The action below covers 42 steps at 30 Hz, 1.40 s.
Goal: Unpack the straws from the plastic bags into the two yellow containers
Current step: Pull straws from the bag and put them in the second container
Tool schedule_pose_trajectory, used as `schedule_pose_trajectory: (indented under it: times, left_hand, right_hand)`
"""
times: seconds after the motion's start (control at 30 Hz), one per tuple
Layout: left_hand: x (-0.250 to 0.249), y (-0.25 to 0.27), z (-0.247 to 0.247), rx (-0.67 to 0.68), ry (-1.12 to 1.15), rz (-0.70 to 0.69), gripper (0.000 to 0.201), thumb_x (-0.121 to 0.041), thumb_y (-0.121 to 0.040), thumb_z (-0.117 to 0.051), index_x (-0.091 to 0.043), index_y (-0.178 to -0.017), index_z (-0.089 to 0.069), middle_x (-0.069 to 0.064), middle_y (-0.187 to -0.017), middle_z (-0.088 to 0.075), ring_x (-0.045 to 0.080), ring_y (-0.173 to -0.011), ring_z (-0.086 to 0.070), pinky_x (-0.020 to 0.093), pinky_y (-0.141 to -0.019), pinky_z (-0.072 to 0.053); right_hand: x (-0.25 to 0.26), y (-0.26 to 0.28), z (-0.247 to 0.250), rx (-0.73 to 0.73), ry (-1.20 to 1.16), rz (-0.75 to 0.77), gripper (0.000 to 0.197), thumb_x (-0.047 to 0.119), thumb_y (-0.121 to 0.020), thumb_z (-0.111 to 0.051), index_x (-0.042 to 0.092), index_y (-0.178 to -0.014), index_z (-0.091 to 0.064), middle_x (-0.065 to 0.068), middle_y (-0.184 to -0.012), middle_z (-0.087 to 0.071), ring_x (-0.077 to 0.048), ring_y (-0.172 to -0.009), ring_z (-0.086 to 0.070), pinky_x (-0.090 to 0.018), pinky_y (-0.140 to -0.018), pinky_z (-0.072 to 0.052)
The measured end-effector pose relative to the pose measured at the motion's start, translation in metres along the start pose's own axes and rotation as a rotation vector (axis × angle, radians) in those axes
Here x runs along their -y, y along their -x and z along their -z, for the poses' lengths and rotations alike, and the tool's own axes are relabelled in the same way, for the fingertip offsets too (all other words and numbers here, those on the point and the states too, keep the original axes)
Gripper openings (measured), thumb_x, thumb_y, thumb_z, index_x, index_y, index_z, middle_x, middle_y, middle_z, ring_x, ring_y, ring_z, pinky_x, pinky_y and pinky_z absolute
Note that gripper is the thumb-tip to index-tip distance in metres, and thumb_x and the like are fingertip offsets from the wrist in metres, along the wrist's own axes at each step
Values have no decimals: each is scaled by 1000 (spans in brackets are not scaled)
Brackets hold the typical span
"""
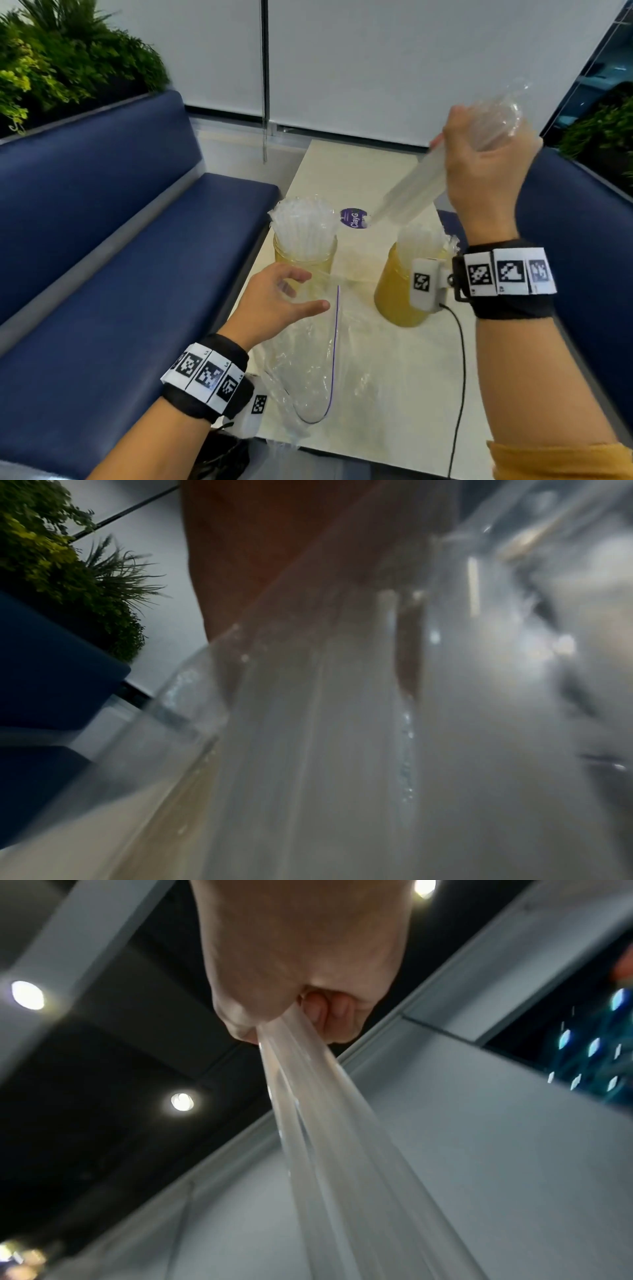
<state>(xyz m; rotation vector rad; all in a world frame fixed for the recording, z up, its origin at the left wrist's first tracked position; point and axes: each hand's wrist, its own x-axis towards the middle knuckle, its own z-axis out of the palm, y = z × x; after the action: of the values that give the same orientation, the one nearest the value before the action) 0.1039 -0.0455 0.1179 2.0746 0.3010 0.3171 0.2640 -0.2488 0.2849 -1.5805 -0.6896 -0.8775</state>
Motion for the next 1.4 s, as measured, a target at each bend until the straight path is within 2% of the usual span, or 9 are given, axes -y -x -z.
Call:
schedule_pose_trajectory:
  times: [0.1, 0.3, 0.5, 0.63, 0.87, 0.97, 1.13, 1.27, 1.4]
  left_hand:
    - [0, -1, -1, 6, -5, -19, 54, -57, -67, -87, -35, -112, -68, -21, -114, -65, 1, -94, -65, 8, -73, -42]
    - [-2, -1, -3, 30, -33, -33, 47, -55, -71, -84, -36, -111, -67, -22, -116, -65, 1, -93, -65, 5, -71, -43]
    - [-3, -2, -4, 40, -15, -36, 41, -53, -73, -84, -37, -107, -68, -21, -115, -66, -1, -91, -65, 10, -71, -46]
    - [-2, -2, -4, 42, -12, -46, 39, -53, -73, -84, -37, -105, -69, -21, -113, -66, 0, -91, -65, 9, -70, -48]
    - [0, -4, -3, 55, -32, -59, 33, -52, -78, -80, -36, -104, -70, -20, -112, -67, 3, -91, -65, 11, -73, -48]
    - [-1, -4, -3, 73, 44, -40, 23, -46, -92, -67, -30, -108, -72, -17, -114, -68, 4, -92, -64, 12, -76, -46]
    - [2, -3, 5, 155, 205, -13, 36, -27, -107, -36, -24, -118, -70, -9, -122, -68, 8, -101, -65, 21, -89, -48]
    - [7, -3, 11, 163, 209, -29, 48, -34, -100, -27, -27, -125, -68, -16, -126, -66, 11, -107, -64, 33, -92, -52]
    - [6, -3, 15, 180, 220, -51, 48, -28, -106, -24, -23, -131, -65, -12, -132, -64, 11, -113, -62, 28, -94, -53]
  right_hand:
    - [-36, -2, 12, -11, 284, 47, 33, 37, -96, -59, 10, -77, -61, -1, -62, -58, -17, -51, -52, -17, -50, -37]
    - [-119, 30, 6, 194, 571, -166, 50, 46, -94, -49, -1, -85, -62, -17, -71, -62, -37, -68, -60, -38, -61, -43]
    - [-153, 80, -3, 401, 734, -398, 49, 50, -98, -50, 2, -109, -60, -21, -92, -68, -39, -86, -66, -34, -71, -43]
    - [-153, 107, -2, 332, 743, -513, 56, 46, -93, -62, 15, -136, -43, -18, -105, -67, -37, -98, -65, -36, -73, -45]
    - [-153, 104, 1, 220, 726, -401, 72, 35, -85, -75, 27, -143, -32, -4, -139, -55, -30, -111, -64, -40, -83, -52]
    - [-159, 105, 0, 294, 846, -356, 51, 33, -89, -69, 21, -136, -52, -6, -128, -58, -28, -105, -63, -33, -74, -44]
    - [-153, 109, 3, 375, 954, -451, 57, 56, -81, -74, 14, -119, -72, -8, -128, -59, -31, -116, -55, -45, -82, -49]
    - [-118, 86, -1, 390, 1021, -386, 78, 72, -72, -71, 21, -131, -63, -12, -141, -45, -37, -127, -40, -54, -91, -47]
    - [-49, 63, -21, 424, 765, -174, 44, 53, -89, -66, 19, -117, -69, -5, -123, -60, -23, -113, -54, -40, -90, -48]
